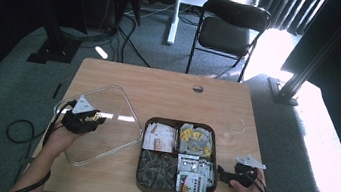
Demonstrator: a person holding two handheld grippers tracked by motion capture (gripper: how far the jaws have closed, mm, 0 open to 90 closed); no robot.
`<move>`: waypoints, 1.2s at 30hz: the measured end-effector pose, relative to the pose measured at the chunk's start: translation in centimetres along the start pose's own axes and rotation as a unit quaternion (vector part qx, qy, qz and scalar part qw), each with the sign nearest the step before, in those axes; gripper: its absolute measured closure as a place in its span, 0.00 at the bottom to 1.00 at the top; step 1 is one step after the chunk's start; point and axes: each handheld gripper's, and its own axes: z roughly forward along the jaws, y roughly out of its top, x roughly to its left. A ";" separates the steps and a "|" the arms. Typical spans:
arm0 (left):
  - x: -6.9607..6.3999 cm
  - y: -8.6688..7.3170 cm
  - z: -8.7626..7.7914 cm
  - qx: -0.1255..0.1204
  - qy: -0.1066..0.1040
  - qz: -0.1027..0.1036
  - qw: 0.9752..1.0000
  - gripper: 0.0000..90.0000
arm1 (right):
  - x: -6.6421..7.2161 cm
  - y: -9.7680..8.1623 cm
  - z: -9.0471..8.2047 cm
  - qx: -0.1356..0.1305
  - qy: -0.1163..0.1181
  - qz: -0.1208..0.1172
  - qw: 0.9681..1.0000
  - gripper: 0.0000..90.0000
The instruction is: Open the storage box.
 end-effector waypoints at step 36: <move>1.0 -4.0 5.2 0.022 0.022 -0.043 0.999 0.66 | 0.0 0.0 0.0 0.000 0.000 0.000 1.000 0.11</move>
